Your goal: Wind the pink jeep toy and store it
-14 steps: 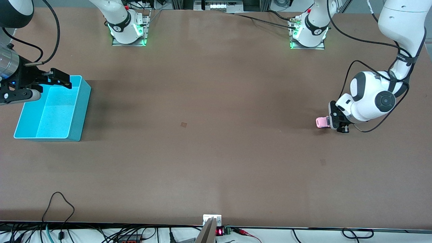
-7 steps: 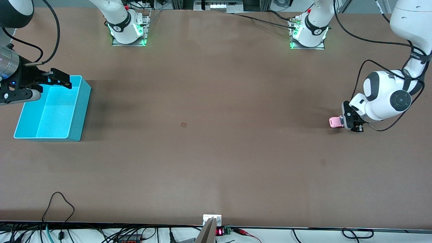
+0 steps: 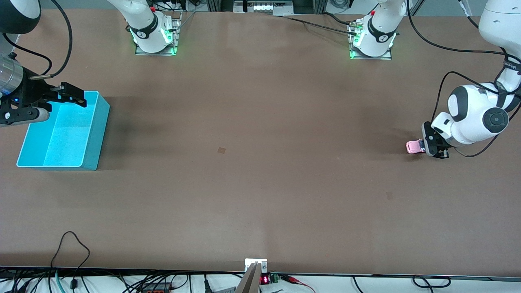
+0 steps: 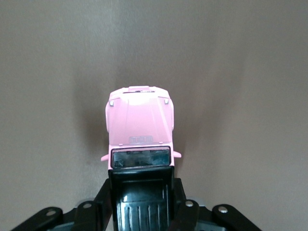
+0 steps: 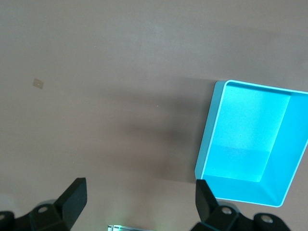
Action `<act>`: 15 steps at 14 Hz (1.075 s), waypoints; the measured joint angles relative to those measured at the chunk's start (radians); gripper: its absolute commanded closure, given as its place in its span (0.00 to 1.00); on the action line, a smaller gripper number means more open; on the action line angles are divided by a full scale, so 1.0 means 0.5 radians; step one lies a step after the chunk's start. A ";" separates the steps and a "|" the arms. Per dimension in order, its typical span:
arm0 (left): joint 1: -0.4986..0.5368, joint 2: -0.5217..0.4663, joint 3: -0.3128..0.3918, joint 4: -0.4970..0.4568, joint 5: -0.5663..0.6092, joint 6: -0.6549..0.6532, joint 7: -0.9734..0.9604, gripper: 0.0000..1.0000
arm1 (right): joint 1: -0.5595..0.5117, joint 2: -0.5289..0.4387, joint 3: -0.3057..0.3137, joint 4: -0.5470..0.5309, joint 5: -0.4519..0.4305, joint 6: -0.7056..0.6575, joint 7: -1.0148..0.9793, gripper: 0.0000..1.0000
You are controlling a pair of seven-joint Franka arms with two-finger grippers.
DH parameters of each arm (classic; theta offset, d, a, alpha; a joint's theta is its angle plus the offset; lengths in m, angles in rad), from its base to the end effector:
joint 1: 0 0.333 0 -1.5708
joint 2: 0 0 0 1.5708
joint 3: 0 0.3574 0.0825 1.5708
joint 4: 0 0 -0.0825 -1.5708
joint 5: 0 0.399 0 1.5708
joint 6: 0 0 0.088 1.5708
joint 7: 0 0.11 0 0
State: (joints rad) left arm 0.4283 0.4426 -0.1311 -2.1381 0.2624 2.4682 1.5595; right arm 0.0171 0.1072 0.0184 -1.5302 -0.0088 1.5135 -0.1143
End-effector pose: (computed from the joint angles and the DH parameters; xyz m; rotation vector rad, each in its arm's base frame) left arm 0.5595 0.1717 0.2096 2.3098 -2.0813 -0.2153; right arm 0.5973 0.0196 0.6153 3.1248 0.2346 -0.1946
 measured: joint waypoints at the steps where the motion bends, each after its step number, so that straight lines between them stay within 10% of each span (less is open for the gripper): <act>1: 0.015 0.002 -0.001 0.000 0.028 0.007 0.001 0.67 | 0.000 0.000 0.000 0.000 0.000 0.000 0.000 0.00; 7: 0.094 0.017 -0.002 0.021 0.041 0.019 0.097 0.66 | 0.000 0.000 0.000 0.000 0.000 0.000 0.000 0.00; 8: 0.104 0.019 -0.002 0.025 0.041 0.019 0.117 0.60 | 0.000 0.000 0.000 0.000 0.000 0.000 0.000 0.00; 10: 0.124 0.022 -0.006 0.030 0.041 0.025 0.147 0.00 | 0.000 0.000 0.000 0.000 0.000 0.000 0.000 0.00; 15: 0.266 0.007 -0.351 0.128 0.042 -0.218 0.168 0.00 | 0.000 0.000 0.000 0.000 0.000 0.000 0.000 0.00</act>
State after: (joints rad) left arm 0.5611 0.4459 -0.3066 -2.0740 0.2832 2.3590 1.6435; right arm 0.0172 0.1072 0.0184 -1.5301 -0.0089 1.5135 -0.1143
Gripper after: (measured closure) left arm 0.070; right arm 0.000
